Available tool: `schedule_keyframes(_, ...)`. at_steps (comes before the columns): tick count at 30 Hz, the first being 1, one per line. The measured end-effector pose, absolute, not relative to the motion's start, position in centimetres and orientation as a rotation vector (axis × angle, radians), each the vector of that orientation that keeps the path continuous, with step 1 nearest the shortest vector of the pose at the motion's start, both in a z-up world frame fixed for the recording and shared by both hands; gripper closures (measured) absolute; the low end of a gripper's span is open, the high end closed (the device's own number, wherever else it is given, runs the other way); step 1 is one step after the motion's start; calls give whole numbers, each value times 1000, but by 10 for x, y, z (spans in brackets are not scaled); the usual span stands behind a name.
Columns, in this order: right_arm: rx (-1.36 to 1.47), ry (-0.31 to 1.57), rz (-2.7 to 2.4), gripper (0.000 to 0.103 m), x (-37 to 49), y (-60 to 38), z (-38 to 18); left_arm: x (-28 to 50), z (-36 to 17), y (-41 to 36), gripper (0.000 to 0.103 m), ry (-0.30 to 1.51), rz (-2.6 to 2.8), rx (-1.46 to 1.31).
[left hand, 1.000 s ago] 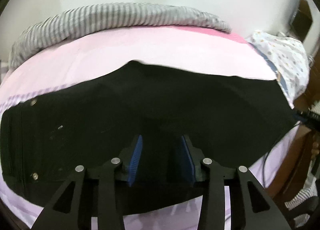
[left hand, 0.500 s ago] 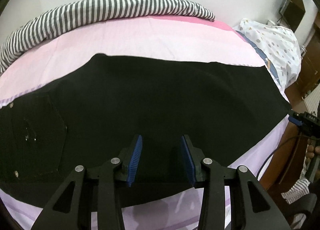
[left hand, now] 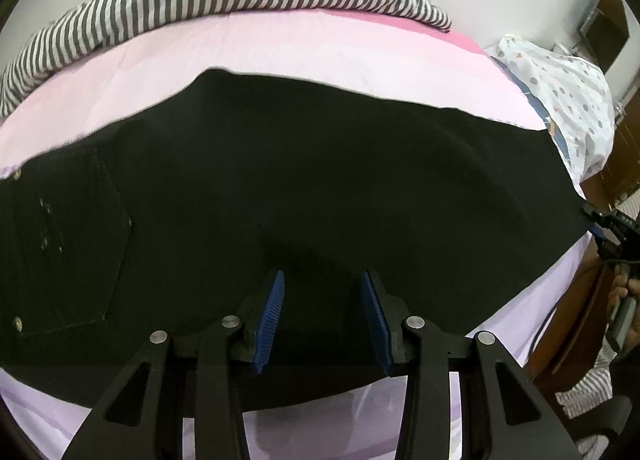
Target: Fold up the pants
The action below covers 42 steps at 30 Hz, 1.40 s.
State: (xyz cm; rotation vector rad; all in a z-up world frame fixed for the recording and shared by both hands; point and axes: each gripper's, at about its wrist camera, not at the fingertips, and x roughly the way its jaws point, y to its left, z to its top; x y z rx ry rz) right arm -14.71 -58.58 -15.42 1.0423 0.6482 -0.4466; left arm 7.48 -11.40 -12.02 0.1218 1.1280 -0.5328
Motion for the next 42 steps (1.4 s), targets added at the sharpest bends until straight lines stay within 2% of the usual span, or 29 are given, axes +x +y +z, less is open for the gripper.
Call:
schedule_keyframes(1, 1062, 647, -444, 92, -148, -588, -156, 74, -120, -114, 61, 1125, -533, 123)
schedule_keyframes(2, 1094, 635, -430, 93, -150, -589, -158, 74, -120, -113, 61, 1124, -533, 125)
schedule_keyframes(9, 1143, 566, -292, 95, -137, -571, -122, 75, -120, -113, 60, 1116, -544, 123)
schedule_keyframes(14, 1038, 608, -144, 94, -88, -525, -84, 83, -109, -94, 60, 1109, -539, 24)
schedule_keyframes(20, 940, 706, 61, 94, -20, -447, -65, 88, -90, -61, 59, 1063, -505, -56)
schedule_keyframes(26, 837, 851, 284, 94, 36, -344, -71, 91, -81, -24, 59, 1039, -460, -126)
schedule_keyframes(32, 684, 1046, 389, 94, 54, -261, -101, 91, -80, -2, 59, 1041, -434, -168)
schedule_keyframes(39, 568, 1163, 404, 94, 56, -232, -122, 91, -80, 0, 59, 1057, -468, -209)
schedule_keyframes(42, 515, 1162, 408, 89, 50, -231, -122, 92, -80, -7, 59, 1075, -503, -222)
